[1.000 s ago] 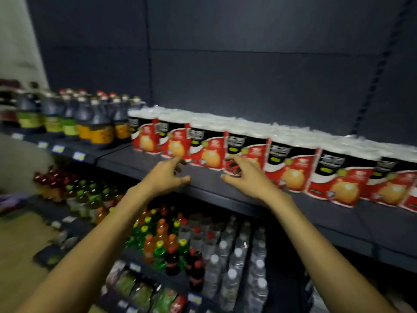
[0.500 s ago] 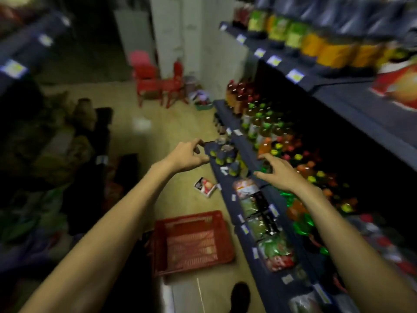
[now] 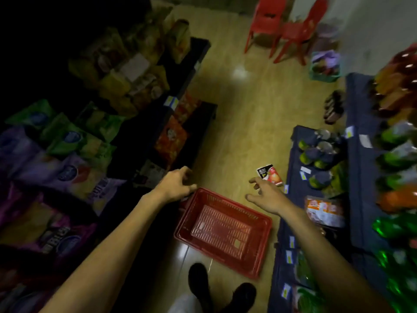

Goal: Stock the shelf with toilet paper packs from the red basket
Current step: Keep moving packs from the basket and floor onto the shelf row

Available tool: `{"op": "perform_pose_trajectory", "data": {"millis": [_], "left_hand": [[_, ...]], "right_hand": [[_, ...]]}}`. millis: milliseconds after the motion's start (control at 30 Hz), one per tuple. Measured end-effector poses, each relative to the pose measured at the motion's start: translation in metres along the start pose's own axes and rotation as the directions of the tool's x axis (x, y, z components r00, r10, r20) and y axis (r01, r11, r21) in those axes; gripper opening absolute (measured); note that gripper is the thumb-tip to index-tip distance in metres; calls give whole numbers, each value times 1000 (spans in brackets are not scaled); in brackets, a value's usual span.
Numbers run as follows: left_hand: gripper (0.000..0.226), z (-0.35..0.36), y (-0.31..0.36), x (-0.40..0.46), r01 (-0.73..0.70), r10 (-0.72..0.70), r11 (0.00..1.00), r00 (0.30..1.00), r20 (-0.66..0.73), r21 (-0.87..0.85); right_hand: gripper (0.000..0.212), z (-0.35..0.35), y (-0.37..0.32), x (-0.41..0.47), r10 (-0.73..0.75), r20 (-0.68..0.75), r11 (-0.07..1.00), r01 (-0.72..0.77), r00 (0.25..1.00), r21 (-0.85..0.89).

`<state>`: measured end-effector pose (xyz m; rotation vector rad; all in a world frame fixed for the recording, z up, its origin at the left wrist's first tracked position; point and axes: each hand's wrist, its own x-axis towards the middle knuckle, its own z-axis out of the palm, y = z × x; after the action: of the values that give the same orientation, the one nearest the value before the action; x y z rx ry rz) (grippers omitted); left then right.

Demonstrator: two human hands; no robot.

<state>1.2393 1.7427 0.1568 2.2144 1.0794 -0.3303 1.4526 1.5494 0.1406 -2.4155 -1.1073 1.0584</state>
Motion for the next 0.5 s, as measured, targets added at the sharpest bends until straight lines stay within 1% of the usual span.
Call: {"op": "perform_pose_trajectory", "data": {"millis": [67, 167, 300, 500], "left_hand": [[60, 19, -30, 22, 57, -57, 998, 998, 11, -21], [56, 48, -74, 64, 133, -130, 988, 991, 37, -75], [52, 103, -129, 138, 199, -190, 965, 979, 67, -169], [59, 209, -202, 271, 217, -199, 957, 974, 110, -191]], "right_hand": [[57, 21, -1, 42, -24, 73, 1000, 26, 997, -18], [57, 53, 4, 106, -44, 123, 997, 51, 991, -50], [53, 104, 33, 191, -65, 126, 994, 75, 990, -75], [48, 180, 121, 318, -60, 98, 990, 71, 993, -119]]}}
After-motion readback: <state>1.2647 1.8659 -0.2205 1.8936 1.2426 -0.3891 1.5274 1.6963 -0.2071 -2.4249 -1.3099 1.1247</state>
